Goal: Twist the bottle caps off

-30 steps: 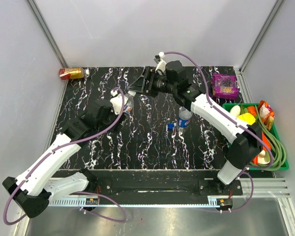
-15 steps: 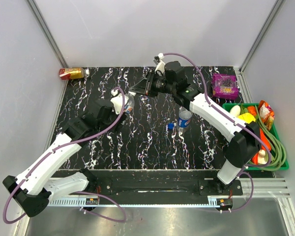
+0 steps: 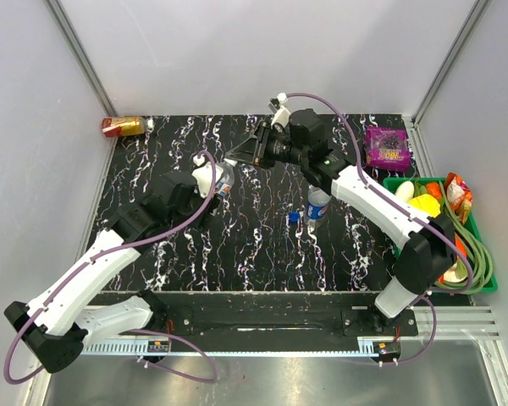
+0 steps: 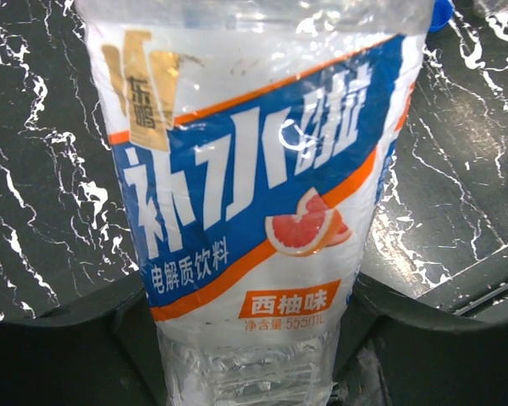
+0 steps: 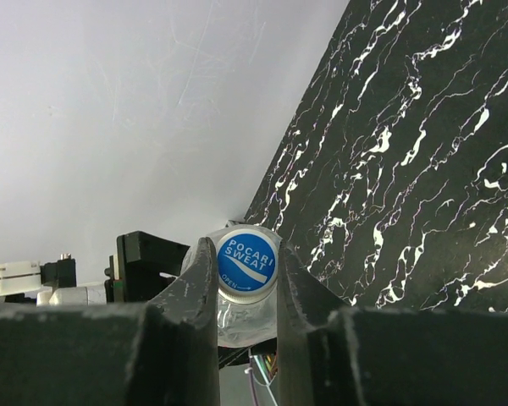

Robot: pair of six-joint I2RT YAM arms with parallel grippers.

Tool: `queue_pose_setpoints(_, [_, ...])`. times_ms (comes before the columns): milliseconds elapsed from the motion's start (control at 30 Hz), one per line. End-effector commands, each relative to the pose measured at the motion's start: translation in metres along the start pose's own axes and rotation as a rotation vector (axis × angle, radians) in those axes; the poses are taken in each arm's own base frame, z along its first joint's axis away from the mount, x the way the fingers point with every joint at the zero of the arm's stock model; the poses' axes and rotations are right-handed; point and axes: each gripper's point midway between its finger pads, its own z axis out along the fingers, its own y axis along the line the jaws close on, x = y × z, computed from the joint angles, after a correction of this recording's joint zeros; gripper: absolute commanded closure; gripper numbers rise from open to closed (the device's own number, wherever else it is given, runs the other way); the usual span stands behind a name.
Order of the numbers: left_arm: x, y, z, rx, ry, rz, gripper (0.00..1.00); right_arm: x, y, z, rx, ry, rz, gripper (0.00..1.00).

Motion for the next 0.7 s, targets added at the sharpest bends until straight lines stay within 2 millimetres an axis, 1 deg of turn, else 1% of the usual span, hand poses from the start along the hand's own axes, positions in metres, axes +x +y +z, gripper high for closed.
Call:
queue_pose_setpoints(0, [-0.019, -0.004, -0.006, 0.021, -0.082, -0.064, 0.93, -0.014, 0.054, -0.028, -0.159, -0.050, -0.118, 1.00])
queue_pose_setpoints(267, [-0.022, -0.021, -0.004, 0.107, -0.136, -0.106, 0.93, -0.012, 0.073, -0.048, -0.219, -0.072, -0.205, 1.00])
queue_pose_setpoints(433, [-0.034, -0.032, -0.009, 0.174, -0.200, -0.134, 0.93, -0.011, 0.081, -0.063, -0.244, -0.097, -0.264, 1.00])
queue_pose_setpoints(667, [-0.055, -0.064, -0.024, 0.378, -0.304, -0.122, 0.91, -0.005, 0.098, -0.080, -0.303, -0.087, -0.362, 1.00])
